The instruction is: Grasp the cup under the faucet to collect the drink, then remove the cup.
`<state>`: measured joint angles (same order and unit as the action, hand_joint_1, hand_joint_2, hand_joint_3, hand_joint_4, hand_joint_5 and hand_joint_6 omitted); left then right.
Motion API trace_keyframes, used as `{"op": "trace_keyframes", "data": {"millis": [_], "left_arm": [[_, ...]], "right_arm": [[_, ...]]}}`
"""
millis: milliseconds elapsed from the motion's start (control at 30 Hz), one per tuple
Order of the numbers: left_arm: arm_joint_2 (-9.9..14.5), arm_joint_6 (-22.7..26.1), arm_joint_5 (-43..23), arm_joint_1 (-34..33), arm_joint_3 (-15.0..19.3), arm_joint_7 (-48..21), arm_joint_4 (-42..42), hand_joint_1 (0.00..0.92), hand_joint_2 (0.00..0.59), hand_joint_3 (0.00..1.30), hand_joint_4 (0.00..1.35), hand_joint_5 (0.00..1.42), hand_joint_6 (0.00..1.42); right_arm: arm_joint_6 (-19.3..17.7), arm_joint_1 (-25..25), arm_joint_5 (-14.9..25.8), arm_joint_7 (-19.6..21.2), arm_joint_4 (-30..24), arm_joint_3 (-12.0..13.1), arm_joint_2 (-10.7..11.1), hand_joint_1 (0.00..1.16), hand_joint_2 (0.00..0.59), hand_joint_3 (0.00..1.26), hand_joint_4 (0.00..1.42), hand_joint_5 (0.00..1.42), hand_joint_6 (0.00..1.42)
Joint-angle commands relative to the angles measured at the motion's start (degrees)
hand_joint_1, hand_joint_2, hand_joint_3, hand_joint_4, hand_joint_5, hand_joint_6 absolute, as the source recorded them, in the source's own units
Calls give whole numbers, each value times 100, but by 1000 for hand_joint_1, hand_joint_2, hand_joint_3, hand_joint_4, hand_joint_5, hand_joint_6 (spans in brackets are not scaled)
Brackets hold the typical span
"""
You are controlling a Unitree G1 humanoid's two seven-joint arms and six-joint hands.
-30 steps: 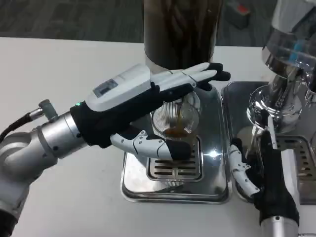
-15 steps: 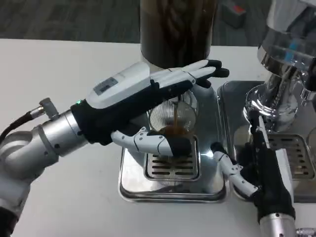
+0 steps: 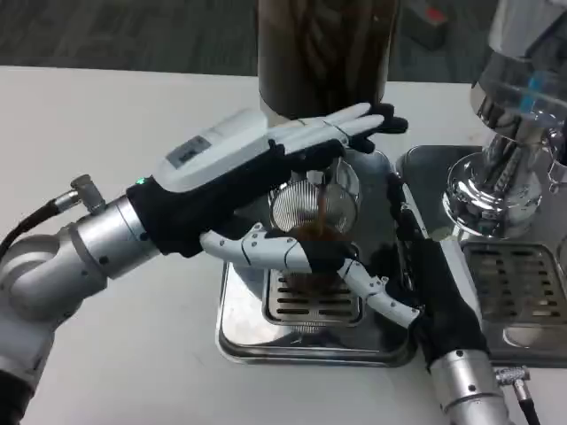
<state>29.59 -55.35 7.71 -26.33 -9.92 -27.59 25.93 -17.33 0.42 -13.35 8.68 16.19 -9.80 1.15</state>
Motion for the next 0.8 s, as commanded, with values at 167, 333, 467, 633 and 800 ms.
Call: {"op": "trace_keyframes", "data": {"millis": [167,333,467,633,800], "left_arm": [[29,177,289,160,368,575,176,0,137,60,0,161,85],[32,258,227,287,750,994,291,0,144,57,0,132,60],[22,288,60,500,1058,1244,475,0,156,55,0,130,46],[54,325,95,796,1323,1503,694,0,159,0,0,95,27],[58,460,118,1148,1421,1584,838,0,160,0,0,82,11]], "right_arm": [[22,-113,37,-63,151,50,-43,690,226,0,0,0,0],[1,-106,37,-49,207,53,-71,690,226,0,0,0,0],[-33,-50,59,-38,178,48,-103,691,226,0,0,0,3],[-76,-27,66,10,188,62,-140,692,226,0,0,0,11],[-98,-16,37,-3,156,52,-143,692,226,0,0,0,26]]}}
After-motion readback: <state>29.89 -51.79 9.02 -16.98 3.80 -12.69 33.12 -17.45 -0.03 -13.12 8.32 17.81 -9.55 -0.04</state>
